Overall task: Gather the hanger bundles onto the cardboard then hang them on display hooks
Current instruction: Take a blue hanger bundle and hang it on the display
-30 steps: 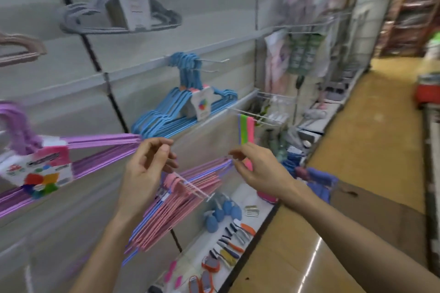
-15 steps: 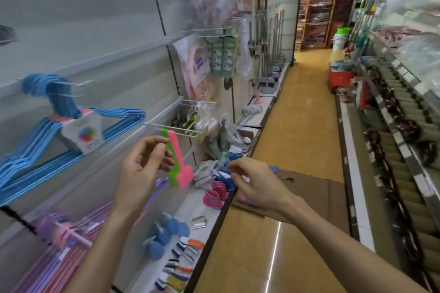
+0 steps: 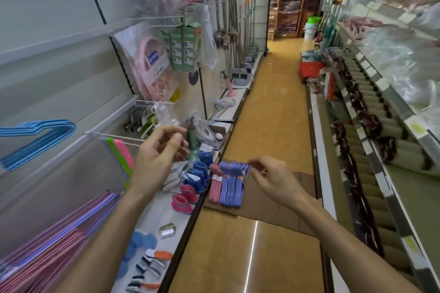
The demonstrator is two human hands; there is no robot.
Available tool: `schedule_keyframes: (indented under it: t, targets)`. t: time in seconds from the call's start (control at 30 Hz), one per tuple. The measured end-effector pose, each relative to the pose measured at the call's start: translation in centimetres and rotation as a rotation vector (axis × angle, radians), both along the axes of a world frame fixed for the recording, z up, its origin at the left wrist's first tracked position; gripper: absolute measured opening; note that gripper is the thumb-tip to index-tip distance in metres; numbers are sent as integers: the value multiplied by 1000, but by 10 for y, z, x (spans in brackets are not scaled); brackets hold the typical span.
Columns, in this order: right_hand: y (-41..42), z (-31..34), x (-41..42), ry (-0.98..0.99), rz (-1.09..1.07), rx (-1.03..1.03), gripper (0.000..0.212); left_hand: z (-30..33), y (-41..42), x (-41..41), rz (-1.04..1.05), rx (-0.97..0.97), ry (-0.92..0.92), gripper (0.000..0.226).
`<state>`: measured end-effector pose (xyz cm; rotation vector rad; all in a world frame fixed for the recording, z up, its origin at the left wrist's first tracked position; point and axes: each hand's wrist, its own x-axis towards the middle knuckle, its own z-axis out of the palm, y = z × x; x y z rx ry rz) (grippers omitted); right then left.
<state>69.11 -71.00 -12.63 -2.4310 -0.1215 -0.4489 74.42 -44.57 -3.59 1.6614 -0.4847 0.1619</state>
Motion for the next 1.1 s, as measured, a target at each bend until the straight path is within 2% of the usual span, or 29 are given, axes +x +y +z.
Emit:
schedule_keyframes:
  t: [0.33,0.7,1.1]
  targets:
    - [-66,-32,77,129,-157,9,22,-34,-73,119,-98,49,78,14]
    - [-119,-73,236,278,-267,36,21,-63,-147,309,-180,77,200,15]
    - [-163,-188,339,526,-291,64,20,-185,-221,429,-85,84,447,18]
